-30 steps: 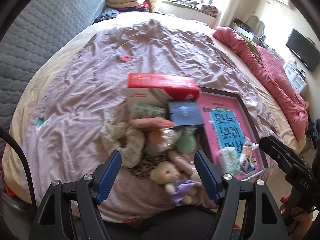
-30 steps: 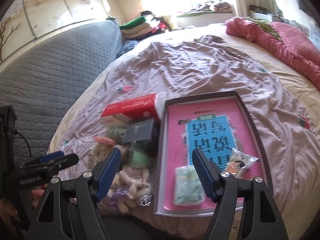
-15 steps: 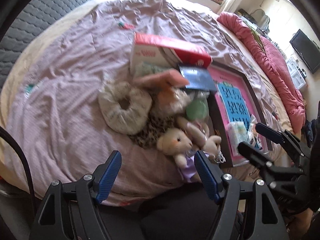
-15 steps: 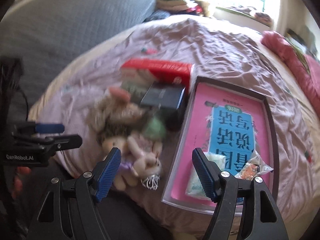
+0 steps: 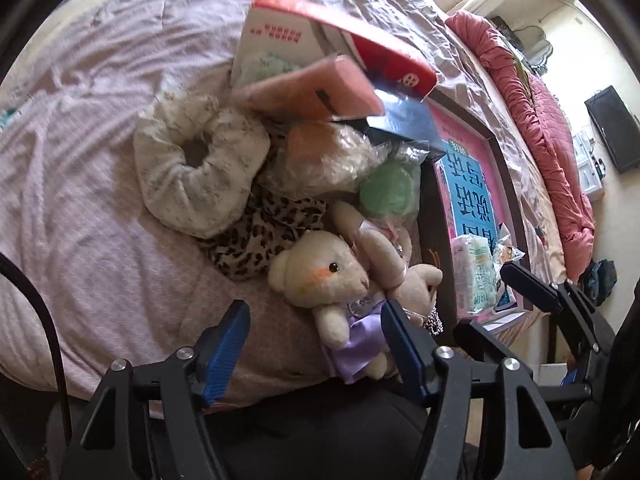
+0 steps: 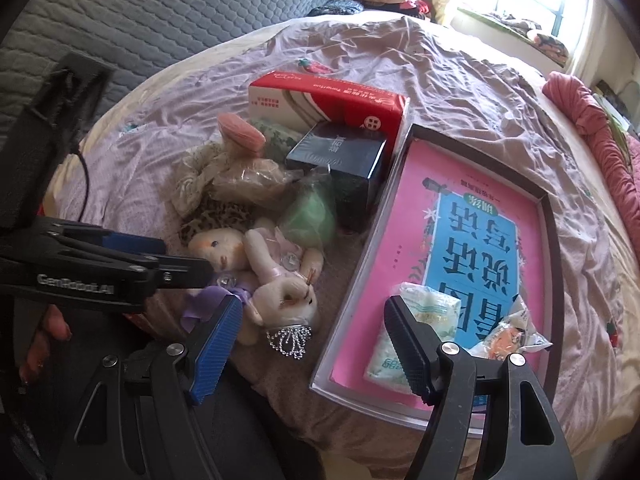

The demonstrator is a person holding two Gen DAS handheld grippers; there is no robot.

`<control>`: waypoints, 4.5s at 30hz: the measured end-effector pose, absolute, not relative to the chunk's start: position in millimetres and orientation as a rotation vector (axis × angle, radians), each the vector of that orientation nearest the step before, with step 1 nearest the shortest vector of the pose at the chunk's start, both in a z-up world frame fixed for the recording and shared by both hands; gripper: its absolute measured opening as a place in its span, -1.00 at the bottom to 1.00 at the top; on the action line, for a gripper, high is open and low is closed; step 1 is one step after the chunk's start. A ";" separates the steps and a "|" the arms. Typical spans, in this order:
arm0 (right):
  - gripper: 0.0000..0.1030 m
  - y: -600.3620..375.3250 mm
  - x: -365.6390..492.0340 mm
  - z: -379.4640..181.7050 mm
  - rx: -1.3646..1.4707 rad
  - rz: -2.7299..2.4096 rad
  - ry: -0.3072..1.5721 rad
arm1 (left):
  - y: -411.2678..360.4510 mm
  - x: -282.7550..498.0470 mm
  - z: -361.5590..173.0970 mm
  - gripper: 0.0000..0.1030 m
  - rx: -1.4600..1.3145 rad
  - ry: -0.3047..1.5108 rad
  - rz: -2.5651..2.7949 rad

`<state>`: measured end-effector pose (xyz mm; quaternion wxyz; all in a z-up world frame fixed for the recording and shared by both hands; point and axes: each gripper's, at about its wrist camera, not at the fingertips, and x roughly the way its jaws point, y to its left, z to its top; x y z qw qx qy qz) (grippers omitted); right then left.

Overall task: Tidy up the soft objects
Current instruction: 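Grasp the beige teddy bear with the left tool while the right grasps the pink bunny, then carry the teddy bear with the left tool while the right carries the bunny over the tray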

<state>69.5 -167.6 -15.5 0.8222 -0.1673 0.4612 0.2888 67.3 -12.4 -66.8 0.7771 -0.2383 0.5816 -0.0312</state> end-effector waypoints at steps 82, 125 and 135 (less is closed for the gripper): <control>-0.24 -203.2 85.2 36.7 0.151 0.736 0.945 | -7.5 25.9 32.2 -0.41 -0.396 1.054 -0.098; -0.24 -357.5 79.4 71.3 0.396 0.460 0.764 | -148.7 80.9 71.2 -0.41 -0.216 1.007 -0.326; -0.24 -379.5 83.5 57.4 0.405 0.396 0.770 | -177.8 97.4 51.7 -0.41 -0.191 1.040 -0.365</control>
